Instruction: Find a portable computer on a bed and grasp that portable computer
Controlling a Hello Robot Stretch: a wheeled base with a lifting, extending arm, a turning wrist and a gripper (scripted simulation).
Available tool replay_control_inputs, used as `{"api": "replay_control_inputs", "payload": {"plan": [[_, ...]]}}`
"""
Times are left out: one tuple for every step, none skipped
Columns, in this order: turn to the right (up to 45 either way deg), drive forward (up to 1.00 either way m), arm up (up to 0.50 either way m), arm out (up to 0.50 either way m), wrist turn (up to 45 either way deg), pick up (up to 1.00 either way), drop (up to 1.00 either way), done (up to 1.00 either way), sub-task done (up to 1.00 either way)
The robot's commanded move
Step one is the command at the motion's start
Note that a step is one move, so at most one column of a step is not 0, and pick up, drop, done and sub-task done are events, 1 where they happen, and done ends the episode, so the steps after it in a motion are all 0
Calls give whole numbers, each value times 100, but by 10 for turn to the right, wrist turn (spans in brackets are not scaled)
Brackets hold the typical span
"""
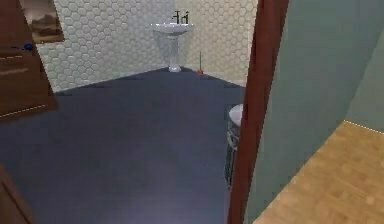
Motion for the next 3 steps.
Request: {"api": "replay_control_inputs", "payload": {"plan": [[0,20,0,0,0,0,0,0,0],[-330,0,0,0,0,0,0,0,0],[0,100,0,0,0,0,0,0,0]]}}
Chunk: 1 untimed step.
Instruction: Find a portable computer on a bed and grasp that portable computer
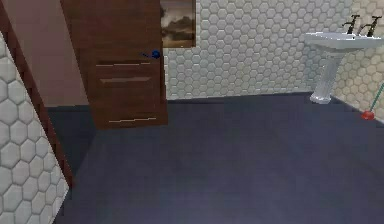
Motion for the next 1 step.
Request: {"api": "replay_control_inputs", "payload": {"plan": [[-150,0,0,0,0,0,0,0,0]]}}
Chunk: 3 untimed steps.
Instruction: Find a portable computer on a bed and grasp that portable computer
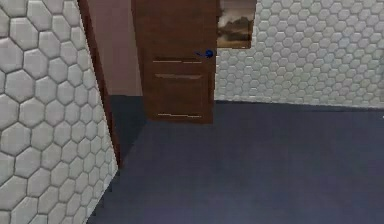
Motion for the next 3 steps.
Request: {"api": "replay_control_inputs", "payload": {"plan": [[0,10,0,0,0,0,0,0,0],[-90,0,0,0,0,0,0,0,0],[-30,0,0,0,0,0,0,0,0]]}}
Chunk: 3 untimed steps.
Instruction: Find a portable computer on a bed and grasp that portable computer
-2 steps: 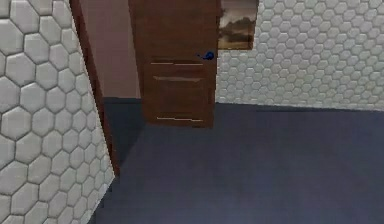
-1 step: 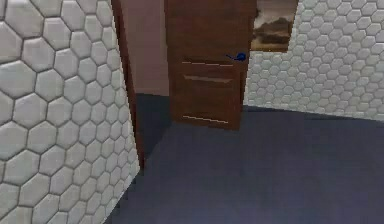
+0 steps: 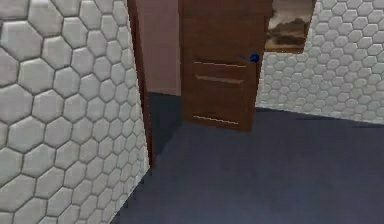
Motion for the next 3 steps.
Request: {"api": "replay_control_inputs", "payload": {"plan": [[0,100,0,0,0,0,0,0,0],[0,60,0,0,0,0,0,0,0],[450,0,0,0,0,0,0,0,0]]}}
